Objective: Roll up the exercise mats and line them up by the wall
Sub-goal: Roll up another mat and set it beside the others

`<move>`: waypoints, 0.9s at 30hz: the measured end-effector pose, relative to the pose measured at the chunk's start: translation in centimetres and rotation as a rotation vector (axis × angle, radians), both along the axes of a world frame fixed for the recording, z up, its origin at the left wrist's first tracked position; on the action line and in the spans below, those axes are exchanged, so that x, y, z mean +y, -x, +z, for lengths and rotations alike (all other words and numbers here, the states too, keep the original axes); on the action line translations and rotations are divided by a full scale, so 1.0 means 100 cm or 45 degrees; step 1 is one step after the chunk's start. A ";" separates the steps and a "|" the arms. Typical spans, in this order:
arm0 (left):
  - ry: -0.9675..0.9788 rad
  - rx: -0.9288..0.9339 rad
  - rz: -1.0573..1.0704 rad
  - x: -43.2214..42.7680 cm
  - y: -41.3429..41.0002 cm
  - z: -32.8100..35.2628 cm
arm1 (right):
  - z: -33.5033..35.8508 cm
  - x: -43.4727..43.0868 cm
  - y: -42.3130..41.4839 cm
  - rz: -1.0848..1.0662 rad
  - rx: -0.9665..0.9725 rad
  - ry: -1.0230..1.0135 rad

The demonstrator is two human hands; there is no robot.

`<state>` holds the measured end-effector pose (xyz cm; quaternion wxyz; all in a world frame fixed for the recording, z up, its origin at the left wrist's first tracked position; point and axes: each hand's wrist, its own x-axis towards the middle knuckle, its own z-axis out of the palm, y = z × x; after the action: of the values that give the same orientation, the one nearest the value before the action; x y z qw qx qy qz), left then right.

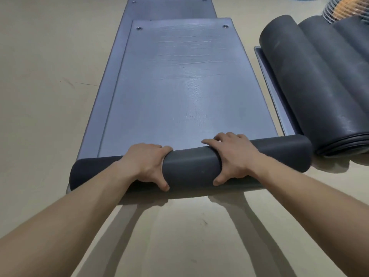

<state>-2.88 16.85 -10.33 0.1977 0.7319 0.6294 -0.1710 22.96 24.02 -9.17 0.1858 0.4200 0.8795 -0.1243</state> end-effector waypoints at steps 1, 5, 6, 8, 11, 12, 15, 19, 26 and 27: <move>0.037 -0.020 0.015 0.005 0.001 0.002 | -0.012 -0.017 -0.009 0.020 0.059 -0.209; -0.109 0.011 0.032 -0.003 0.000 -0.004 | -0.033 -0.025 -0.022 0.129 0.066 -0.402; -0.275 0.063 0.001 -0.014 -0.004 -0.011 | -0.028 -0.012 -0.017 0.142 0.051 -0.315; -0.525 0.179 -0.029 -0.031 -0.015 -0.026 | -0.011 0.015 -0.006 0.123 0.015 -0.124; -0.509 0.111 0.051 -0.016 -0.014 -0.025 | -0.011 0.032 -0.002 0.073 0.047 -0.046; -0.475 0.072 0.065 -0.008 -0.012 -0.023 | -0.014 0.027 -0.005 0.057 0.065 -0.120; -0.413 0.019 0.065 0.001 -0.012 -0.010 | -0.024 0.000 -0.011 0.049 0.045 -0.387; -0.054 -0.108 0.147 0.007 -0.005 0.011 | 0.005 0.007 -0.002 0.023 0.031 -0.083; -0.493 0.107 0.009 -0.060 -0.022 0.004 | 0.024 0.003 0.002 -0.012 -0.020 0.342; -0.552 0.128 -0.017 -0.066 -0.024 -0.002 | 0.024 0.006 0.003 -0.025 -0.010 0.358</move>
<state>-0.47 10.21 -10.56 0.0030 0.7518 0.6557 -0.0693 22.65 24.65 -6.79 0.2451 0.3988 0.8486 -0.2465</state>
